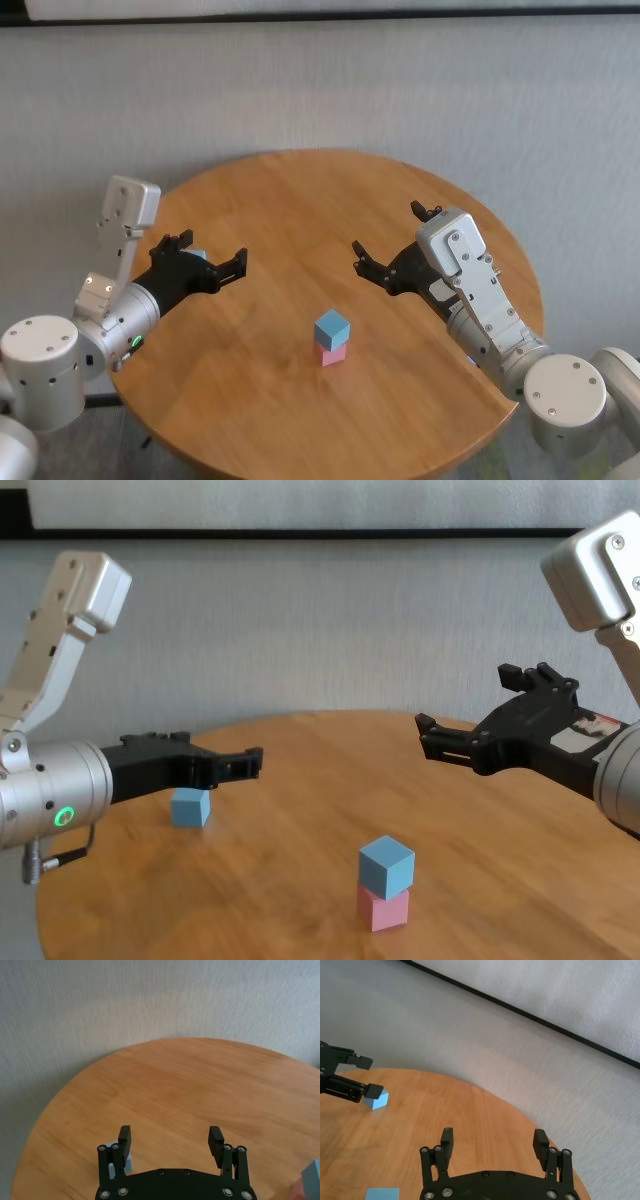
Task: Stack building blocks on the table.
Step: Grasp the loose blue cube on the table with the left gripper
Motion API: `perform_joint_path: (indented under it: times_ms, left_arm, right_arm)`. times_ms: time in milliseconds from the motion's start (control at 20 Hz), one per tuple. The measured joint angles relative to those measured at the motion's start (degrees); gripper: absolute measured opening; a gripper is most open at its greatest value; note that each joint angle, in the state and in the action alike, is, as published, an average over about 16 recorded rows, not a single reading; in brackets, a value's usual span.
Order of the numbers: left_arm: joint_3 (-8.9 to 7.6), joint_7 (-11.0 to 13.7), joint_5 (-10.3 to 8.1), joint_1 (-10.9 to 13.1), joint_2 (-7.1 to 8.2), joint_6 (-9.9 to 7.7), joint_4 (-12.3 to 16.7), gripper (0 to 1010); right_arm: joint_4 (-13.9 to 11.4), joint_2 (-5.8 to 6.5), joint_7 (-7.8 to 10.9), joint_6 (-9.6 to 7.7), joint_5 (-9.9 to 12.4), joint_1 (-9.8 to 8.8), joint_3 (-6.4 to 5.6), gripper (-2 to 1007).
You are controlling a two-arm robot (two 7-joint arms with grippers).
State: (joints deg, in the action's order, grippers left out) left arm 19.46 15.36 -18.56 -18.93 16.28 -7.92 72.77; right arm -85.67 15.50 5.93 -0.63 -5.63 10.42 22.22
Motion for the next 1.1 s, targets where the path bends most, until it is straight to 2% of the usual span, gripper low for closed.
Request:
perform_joint_path:
  times_ms: [250, 650, 1100]
  left_arm:
    - [-0.95, 0.0, 0.19, -1.1, -0.83, -0.09, -3.3, 1000]
    - [-2.34, -0.2, 0.88, -3.0, -2.49, 1.13, -8.7, 1000]
    - [-1.9, 0.7, 3.38, -5.8, -3.7, 2.4, -14.2, 1000]
  right_arm:
    - [0.0, 0.02, 0.0, 0.01, 0.0, 0.0, 0.02, 1005]
    - [0.0, 0.03, 0.0, 0.02, 0.0, 0.0, 0.04, 1005]
    - [-0.1, 0.03, 0.0, 0.02, 0.0, 0.0, 0.04, 1005]
